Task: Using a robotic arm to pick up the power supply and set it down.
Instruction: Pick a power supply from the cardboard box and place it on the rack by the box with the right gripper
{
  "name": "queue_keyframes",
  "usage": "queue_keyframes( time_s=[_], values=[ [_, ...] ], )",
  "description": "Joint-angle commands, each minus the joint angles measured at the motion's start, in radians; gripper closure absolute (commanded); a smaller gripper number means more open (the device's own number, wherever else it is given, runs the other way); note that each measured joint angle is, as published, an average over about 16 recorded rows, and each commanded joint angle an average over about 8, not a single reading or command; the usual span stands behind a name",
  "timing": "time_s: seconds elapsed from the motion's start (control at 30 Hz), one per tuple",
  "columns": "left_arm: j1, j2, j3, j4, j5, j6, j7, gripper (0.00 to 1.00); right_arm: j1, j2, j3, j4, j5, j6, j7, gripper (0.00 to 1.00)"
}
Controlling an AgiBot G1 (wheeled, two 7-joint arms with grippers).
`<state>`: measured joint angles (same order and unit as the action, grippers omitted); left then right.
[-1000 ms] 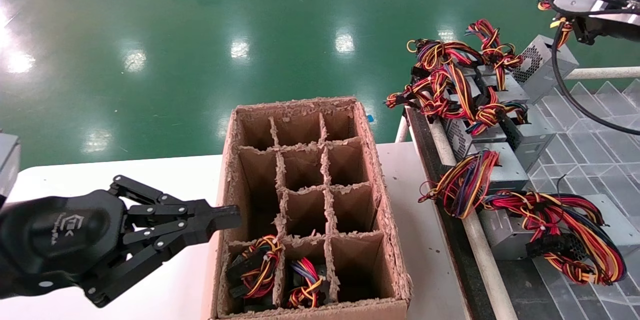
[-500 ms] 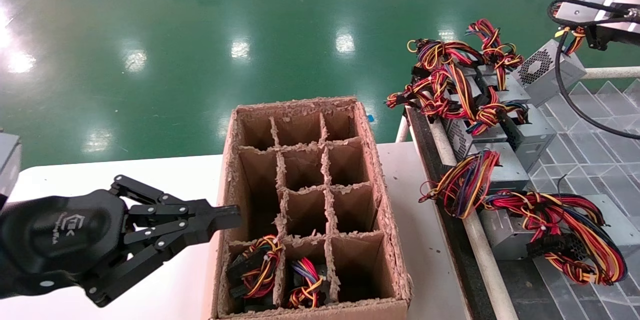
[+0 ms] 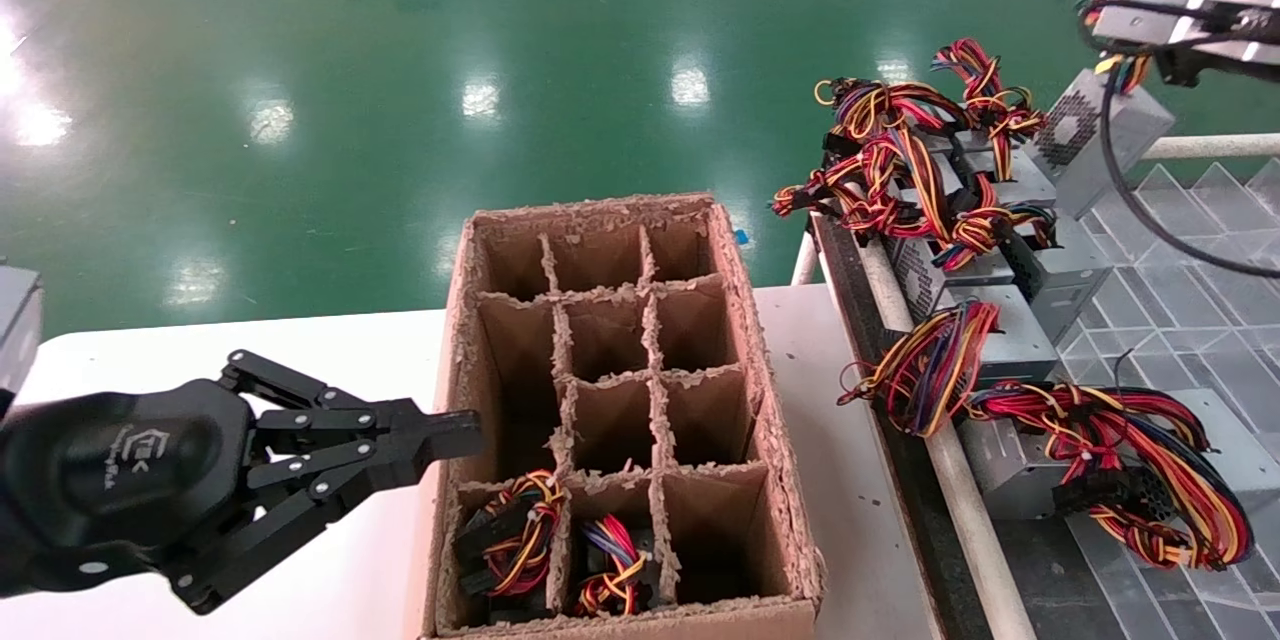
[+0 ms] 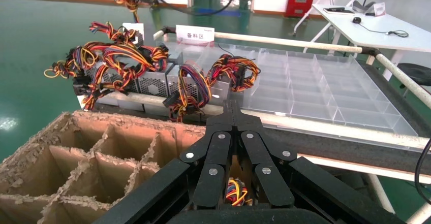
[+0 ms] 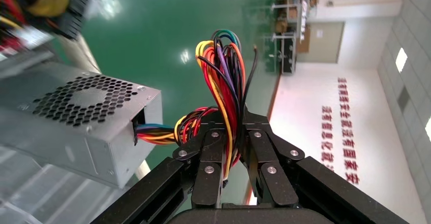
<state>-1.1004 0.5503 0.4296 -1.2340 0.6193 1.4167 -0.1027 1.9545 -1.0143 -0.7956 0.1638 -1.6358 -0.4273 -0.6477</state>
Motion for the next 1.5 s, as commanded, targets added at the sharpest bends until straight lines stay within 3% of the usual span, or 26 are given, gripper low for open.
queue_keyframes(
  time_s=[0.03, 0.77, 1.5],
  values=[
    [0.0, 0.0, 0.0, 0.0, 0.0, 0.0, 0.0, 1.0, -0.006, 0.001, 0.003, 0.011, 0.006, -0.011, -0.01, 1.0],
    [0.0, 0.0, 0.0, 0.0, 0.0, 0.0, 0.0, 1.0, -0.017, 0.01, -0.031, 0.026, -0.051, 0.046, -0.1, 1.0],
    [0.0, 0.0, 0.0, 0.0, 0.0, 0.0, 0.0, 1.0, -0.075, 0.059, -0.013, 0.127, -0.015, 0.031, -0.192, 1.0]
  ],
)
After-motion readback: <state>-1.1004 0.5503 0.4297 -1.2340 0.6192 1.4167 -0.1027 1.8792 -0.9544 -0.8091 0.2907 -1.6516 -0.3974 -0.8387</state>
